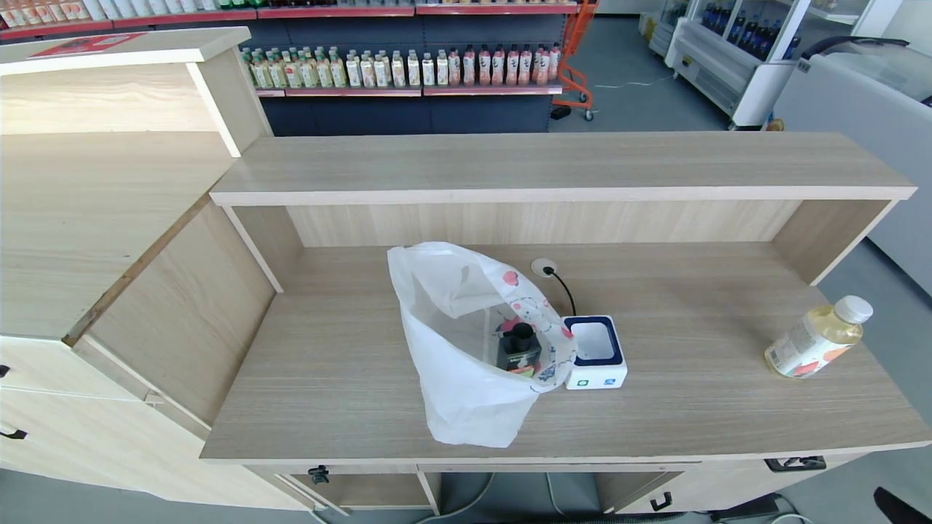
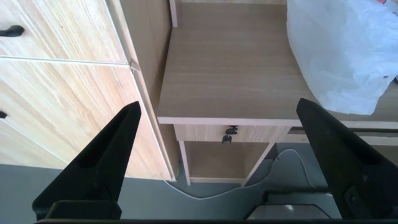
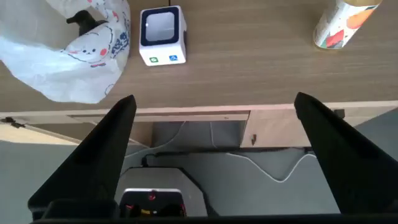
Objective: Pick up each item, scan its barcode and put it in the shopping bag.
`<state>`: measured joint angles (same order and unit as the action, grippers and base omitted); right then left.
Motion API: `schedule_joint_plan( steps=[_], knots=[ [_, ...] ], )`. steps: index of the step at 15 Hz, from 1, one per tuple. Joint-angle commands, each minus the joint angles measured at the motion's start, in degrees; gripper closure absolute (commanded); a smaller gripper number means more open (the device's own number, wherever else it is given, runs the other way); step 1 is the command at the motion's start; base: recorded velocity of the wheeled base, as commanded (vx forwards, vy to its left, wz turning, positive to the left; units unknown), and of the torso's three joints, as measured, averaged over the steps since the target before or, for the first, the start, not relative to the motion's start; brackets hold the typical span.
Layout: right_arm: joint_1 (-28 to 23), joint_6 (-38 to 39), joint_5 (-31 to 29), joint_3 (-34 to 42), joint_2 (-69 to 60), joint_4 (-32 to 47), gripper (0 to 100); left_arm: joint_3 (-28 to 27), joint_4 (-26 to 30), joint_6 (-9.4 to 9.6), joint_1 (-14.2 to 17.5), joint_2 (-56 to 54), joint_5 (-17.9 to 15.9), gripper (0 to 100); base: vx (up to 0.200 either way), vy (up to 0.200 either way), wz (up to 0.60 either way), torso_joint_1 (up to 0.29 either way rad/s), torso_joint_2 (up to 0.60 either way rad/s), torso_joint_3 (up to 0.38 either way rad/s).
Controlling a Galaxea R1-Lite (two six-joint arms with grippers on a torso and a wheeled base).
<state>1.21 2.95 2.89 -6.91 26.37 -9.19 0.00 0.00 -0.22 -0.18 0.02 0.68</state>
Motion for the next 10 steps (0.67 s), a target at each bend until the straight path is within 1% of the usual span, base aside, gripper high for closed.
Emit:
schedule_joint_plan(
  steps=[1,5,7,10],
  knots=[
    [-3.3,-1.5,-3.0,6.9,-22.4,9.4,0,0.0,0.0,-0.04,0.0,0.0,0.0,0,0.000,0.000,0.00,0.000,0.00,0.000],
    [-3.1,-1.1,-3.1,6.9,-22.8,9.3,0,0.0,0.0,-0.04,0.0,0.0,0.0,0,0.000,0.000,0.00,0.000,0.00,0.000],
    [-1.3,-1.1,-3.1,6.9,-26.4,9.4,0,0.0,0.0,-0.04,0.0,0.0,0.0,0,0.000,0.000,0.00,0.000,0.00,0.000],
    [-1.3,-2.1,-3.1,6.9,-26.4,9.4,0,0.0,0.0,-0.22,0.0,0.0,0.0,0,0.000,0.000,0.00,0.000,0.00,0.000]
  ],
)
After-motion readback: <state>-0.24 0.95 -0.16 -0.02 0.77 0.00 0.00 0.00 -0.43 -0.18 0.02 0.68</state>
